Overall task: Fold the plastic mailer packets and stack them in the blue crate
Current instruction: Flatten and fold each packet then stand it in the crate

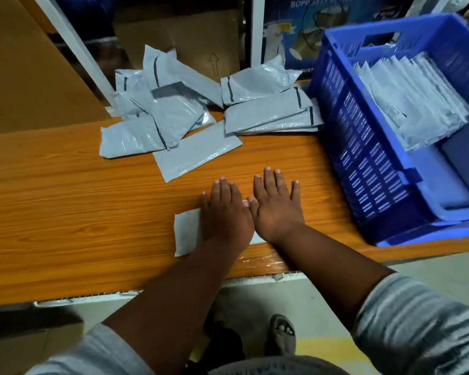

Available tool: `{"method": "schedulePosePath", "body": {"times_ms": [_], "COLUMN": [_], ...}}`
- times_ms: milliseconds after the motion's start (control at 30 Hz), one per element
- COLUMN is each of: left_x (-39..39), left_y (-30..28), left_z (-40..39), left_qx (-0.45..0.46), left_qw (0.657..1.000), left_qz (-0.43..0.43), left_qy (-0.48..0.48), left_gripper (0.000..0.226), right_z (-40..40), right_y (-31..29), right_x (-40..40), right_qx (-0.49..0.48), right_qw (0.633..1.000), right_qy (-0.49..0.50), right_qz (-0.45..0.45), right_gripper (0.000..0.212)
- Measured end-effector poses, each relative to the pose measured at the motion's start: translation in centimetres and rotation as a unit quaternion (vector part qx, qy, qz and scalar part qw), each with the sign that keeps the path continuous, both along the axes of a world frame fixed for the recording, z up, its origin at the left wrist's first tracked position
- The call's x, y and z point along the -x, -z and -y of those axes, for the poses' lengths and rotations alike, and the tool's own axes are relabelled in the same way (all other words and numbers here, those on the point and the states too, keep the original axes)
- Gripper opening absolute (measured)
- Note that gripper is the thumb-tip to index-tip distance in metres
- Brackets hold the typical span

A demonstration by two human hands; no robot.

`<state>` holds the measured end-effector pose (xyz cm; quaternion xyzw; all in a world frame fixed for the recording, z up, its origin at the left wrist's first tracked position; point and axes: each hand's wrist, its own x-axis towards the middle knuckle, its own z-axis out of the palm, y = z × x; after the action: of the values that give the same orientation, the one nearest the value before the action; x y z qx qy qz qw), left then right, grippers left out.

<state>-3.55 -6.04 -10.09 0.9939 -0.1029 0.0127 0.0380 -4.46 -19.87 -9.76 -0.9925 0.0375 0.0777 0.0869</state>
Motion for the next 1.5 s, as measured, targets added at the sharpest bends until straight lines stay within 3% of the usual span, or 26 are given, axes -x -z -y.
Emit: {"method": "schedulePosePath", "body": {"times_ms": [167, 233, 300, 367, 500, 600, 867, 1033, 1100, 1267, 1367, 1500], "left_x": [0.0, 0.0, -0.2, -0.3, 0.3, 0.8, 0.9, -0.5, -1.3, -1.4, -0.9, -1.0], "left_y": [-0.2, -0.6, -1.1, -1.7, -1.9, -1.0, -0.8, -2.0, -2.6, -0.7, 0.6, 0.6], "left_z": [-0.4, -0.8, -1.2, -1.7, -3.3, -4.5, -4.7, -4.4, -4.3, -7.6, -8.8, -8.7], "left_qx": [0.028, 0.081, 0.168, 0.206, 0.026, -0.017, 0.0, 0.11, 0.099, 0.023, 0.035, 0.043], "left_qw": [0.999, 0.996, 0.986, 0.978, 0.999, 0.999, 0.999, 0.993, 0.995, 0.998, 0.997, 0.998], "left_qz": [-0.026, -0.029, -0.02, -0.014, -0.016, -0.01, -0.014, -0.01, 0.003, -0.018, -0.03, -0.022], "left_qy": [0.01, 0.015, 0.0, -0.019, 0.013, 0.039, 0.044, 0.038, 0.016, -0.059, -0.056, -0.05], "left_gripper": [0.071, 0.073, 0.067, 0.061, 0.065, 0.073, 0.074, 0.051, 0.05, 0.066, 0.08, 0.081], "right_z": [0.0, -0.2, -1.0, -2.3, -3.5, -3.6, -3.8, -2.1, -1.8, -5.5, -8.1, -8.3], "right_y": [-0.6, -1.8, -2.7, -2.4, -0.5, -0.4, -0.1, -1.4, -2.2, -3.9, -2.8, -1.3], "right_x": [-0.3, -0.4, -0.4, -0.1, 1.0, 0.9, 0.8, -1.2, -1.9, -1.8, -1.4, -0.9], "right_qx": [0.035, 0.056, 0.024, -0.027, -0.028, -0.014, 0.0, 0.004, 0.015, -0.007, -0.015, -0.001], "right_qw": [0.999, 0.998, 0.996, 0.995, 0.997, 0.998, 0.998, 0.998, 0.998, 0.992, 0.991, 0.992], "right_qy": [-0.021, -0.034, -0.038, -0.055, -0.059, -0.054, -0.06, -0.055, -0.057, -0.113, -0.122, -0.112], "right_qz": [-0.018, 0.023, 0.081, 0.082, 0.032, 0.026, 0.033, 0.018, 0.009, 0.054, 0.044, 0.061], "right_gripper": [0.07, 0.07, 0.063, 0.058, 0.07, 0.073, 0.069, 0.068, 0.071, 0.068, 0.063, 0.063]}}
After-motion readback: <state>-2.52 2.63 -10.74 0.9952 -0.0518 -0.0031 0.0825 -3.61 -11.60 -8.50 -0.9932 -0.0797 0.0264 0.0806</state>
